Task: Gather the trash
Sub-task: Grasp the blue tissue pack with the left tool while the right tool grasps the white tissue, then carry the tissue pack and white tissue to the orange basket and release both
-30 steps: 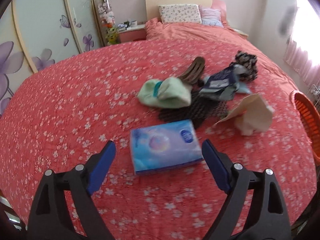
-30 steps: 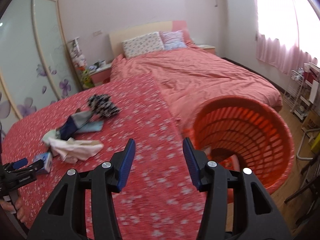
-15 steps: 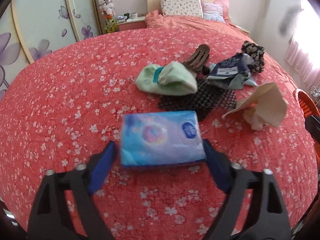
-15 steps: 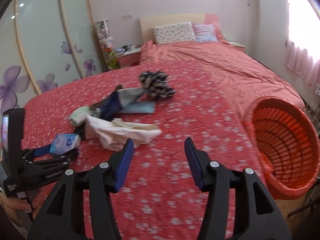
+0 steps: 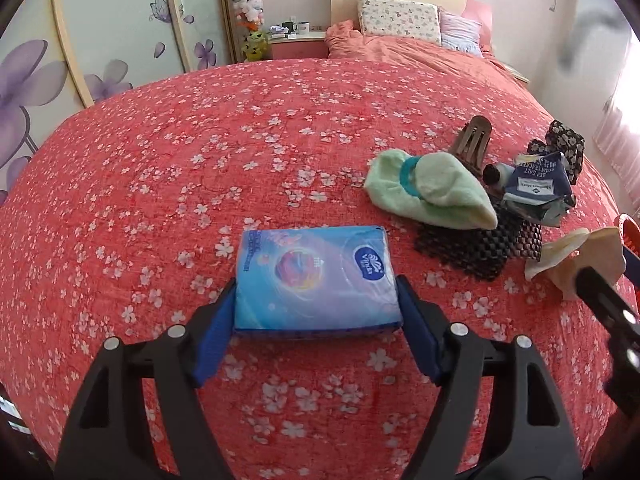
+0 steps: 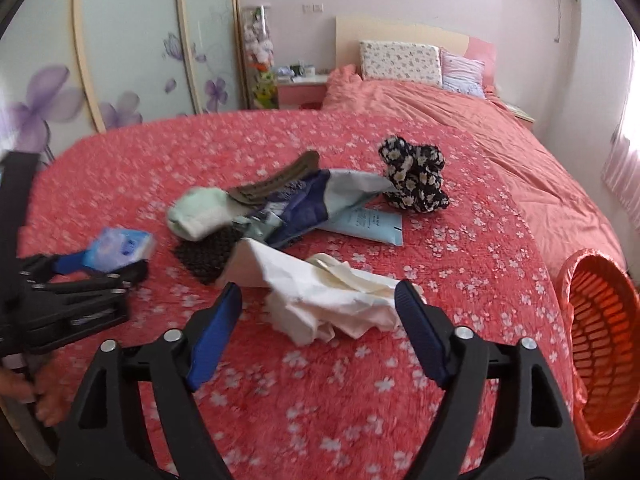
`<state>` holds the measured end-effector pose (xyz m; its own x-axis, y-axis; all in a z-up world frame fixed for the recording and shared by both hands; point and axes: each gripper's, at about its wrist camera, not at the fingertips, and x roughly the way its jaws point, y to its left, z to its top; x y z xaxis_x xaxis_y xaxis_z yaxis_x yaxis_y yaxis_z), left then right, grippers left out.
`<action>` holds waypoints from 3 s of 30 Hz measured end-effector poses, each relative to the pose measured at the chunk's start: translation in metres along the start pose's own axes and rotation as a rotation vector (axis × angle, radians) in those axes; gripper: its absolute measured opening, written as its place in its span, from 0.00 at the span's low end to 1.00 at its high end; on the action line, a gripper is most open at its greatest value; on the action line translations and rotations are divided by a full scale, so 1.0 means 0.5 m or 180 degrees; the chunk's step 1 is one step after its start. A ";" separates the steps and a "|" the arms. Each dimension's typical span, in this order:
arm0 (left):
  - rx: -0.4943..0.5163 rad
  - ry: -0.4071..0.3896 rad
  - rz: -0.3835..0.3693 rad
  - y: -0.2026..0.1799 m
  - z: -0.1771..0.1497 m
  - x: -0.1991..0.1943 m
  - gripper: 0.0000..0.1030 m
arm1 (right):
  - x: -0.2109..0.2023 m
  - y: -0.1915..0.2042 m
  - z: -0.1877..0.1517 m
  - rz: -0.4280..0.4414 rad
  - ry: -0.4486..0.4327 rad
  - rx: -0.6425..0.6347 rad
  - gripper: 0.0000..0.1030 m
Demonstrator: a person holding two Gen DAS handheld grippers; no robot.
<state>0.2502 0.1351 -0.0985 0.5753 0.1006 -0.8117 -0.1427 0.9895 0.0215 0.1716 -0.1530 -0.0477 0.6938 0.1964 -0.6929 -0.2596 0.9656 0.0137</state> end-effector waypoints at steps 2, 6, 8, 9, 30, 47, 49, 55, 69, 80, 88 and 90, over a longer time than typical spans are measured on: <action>0.0009 -0.0003 -0.0015 -0.001 0.001 0.001 0.71 | 0.005 -0.009 -0.001 -0.0075 -0.0015 0.0012 0.62; 0.0052 -0.0005 -0.0057 -0.011 0.003 0.002 0.71 | -0.010 -0.040 -0.006 -0.0144 -0.0053 0.0120 0.51; 0.0076 -0.0014 -0.0093 -0.016 0.004 0.003 0.71 | -0.025 -0.058 -0.010 -0.0227 -0.0102 0.0167 0.44; 0.0087 -0.0020 -0.0105 -0.021 0.005 0.004 0.71 | -0.032 -0.071 -0.011 -0.0262 -0.0118 0.0215 0.43; 0.0139 -0.0090 -0.0128 -0.028 0.024 0.021 0.71 | 0.020 -0.171 -0.029 -0.0064 0.0157 0.0860 0.47; 0.0151 -0.0117 -0.0094 -0.016 0.016 0.005 0.70 | -0.018 -0.155 -0.027 -0.0117 0.0048 0.0660 0.43; 0.0160 -0.0140 -0.0096 -0.014 0.015 -0.004 0.70 | -0.031 -0.155 -0.021 -0.0109 -0.0006 0.0653 0.43; 0.0187 -0.0281 -0.0116 -0.016 0.025 -0.053 0.70 | -0.078 -0.158 -0.004 -0.0046 -0.0182 0.0653 0.43; 0.0479 -0.0612 -0.0390 -0.122 0.049 -0.185 0.70 | -0.160 -0.215 -0.012 -0.0116 -0.0372 0.0692 0.43; 0.0901 -0.0774 -0.0913 -0.329 0.052 -0.260 0.70 | -0.221 -0.345 -0.049 -0.0441 -0.0446 0.1021 0.43; 0.1231 -0.0769 -0.1283 -0.502 0.028 -0.279 0.70 | -0.256 -0.463 -0.088 -0.0727 -0.0497 0.1379 0.43; 0.1289 -0.0762 -0.1350 -0.535 0.023 -0.279 0.70 | -0.258 -0.486 -0.096 -0.0780 -0.0502 0.1448 0.43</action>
<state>0.2175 -0.1427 0.0159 0.6859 -0.3348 -0.6461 0.4263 0.9044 -0.0162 0.1130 -0.4213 0.0039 0.7990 -0.0545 -0.5988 0.2155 0.9557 0.2005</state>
